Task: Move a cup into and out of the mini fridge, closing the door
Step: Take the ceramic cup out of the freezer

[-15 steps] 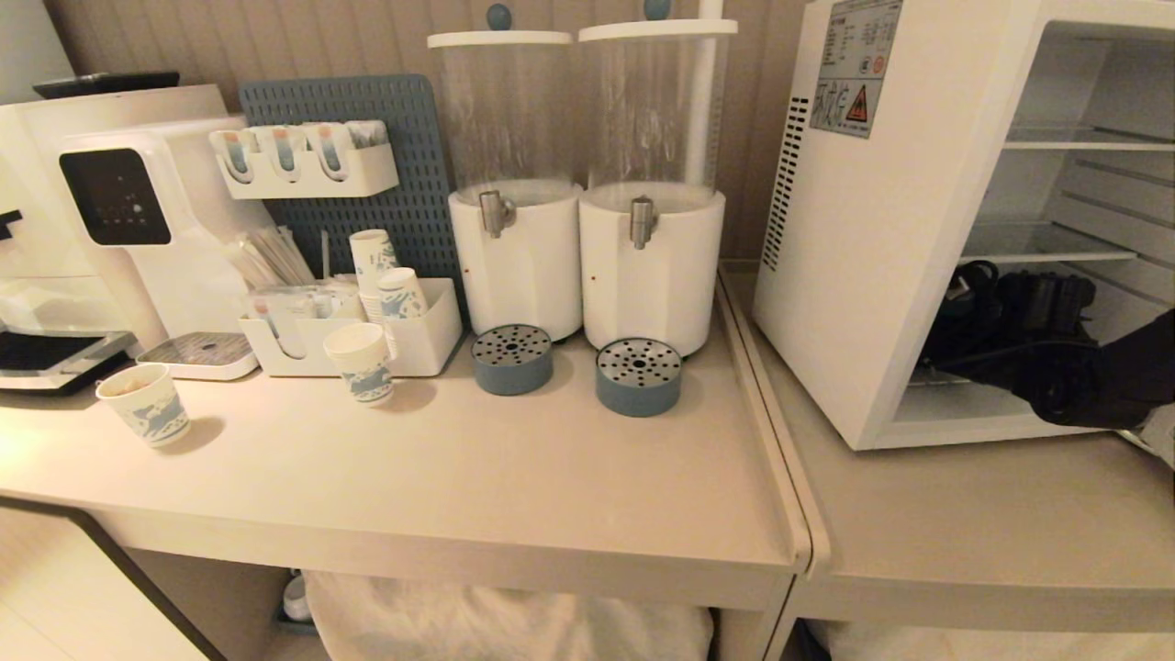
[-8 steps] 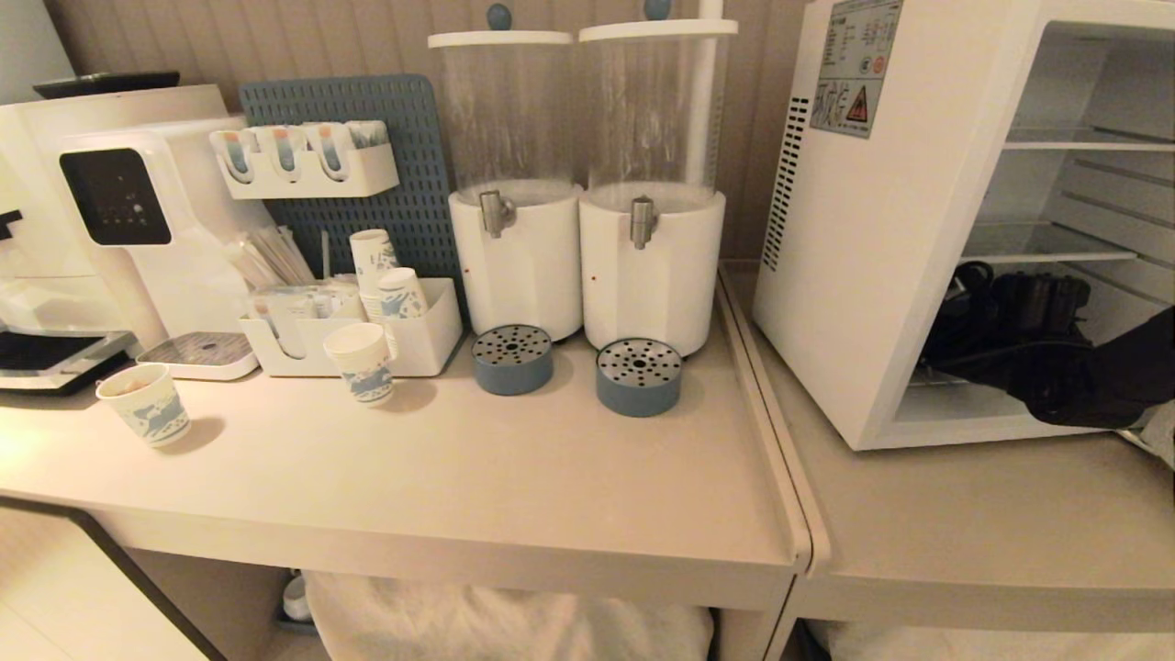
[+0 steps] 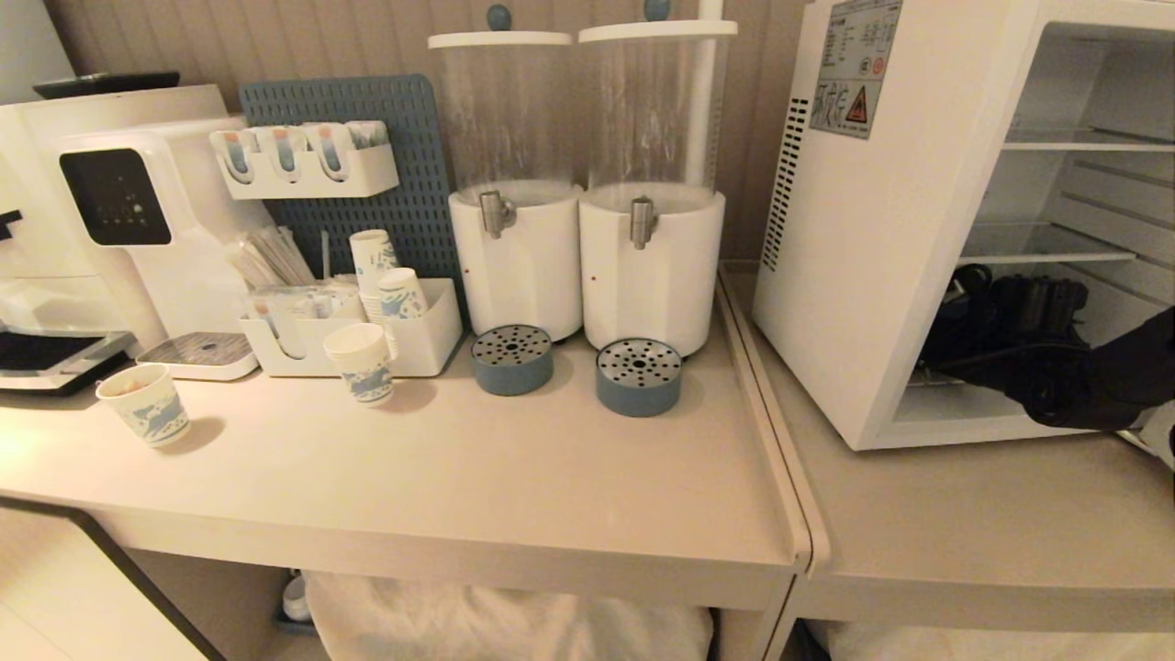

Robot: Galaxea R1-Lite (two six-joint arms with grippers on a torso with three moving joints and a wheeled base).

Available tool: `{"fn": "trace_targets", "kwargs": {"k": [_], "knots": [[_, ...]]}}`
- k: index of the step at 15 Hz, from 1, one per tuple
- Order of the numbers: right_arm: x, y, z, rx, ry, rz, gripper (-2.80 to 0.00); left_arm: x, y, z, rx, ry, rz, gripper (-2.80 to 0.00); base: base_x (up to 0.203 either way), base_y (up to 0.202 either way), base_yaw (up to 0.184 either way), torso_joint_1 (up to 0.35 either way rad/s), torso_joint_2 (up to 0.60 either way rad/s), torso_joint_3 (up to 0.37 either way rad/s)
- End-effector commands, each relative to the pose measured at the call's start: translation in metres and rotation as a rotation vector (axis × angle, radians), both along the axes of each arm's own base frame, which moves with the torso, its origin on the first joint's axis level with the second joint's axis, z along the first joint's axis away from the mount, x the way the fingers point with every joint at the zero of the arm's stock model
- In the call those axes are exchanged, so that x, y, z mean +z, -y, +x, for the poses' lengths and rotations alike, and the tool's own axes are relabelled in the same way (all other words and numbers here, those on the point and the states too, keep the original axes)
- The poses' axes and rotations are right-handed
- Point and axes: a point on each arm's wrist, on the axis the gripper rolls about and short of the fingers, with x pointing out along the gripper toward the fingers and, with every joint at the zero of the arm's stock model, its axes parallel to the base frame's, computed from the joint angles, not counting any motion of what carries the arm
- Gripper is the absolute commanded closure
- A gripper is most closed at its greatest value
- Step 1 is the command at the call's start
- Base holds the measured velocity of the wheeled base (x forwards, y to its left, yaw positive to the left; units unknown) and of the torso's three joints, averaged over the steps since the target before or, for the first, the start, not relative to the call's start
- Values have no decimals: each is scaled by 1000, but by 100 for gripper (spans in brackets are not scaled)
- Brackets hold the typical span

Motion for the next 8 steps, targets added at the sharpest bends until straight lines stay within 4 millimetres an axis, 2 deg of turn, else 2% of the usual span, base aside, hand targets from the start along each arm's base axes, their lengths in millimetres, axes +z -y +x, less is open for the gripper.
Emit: {"fn": "trace_targets", "kwargs": {"k": [1,8], "knots": [[-3,0,0,4,-4,2,0,-11,0,3,0,-34,-1,0,0,0,0,0,0,0],[-5,1,0,4,-10,4,0,-11,0,3,0,-34,-1,0,0,0,0,0,0,0]]}}
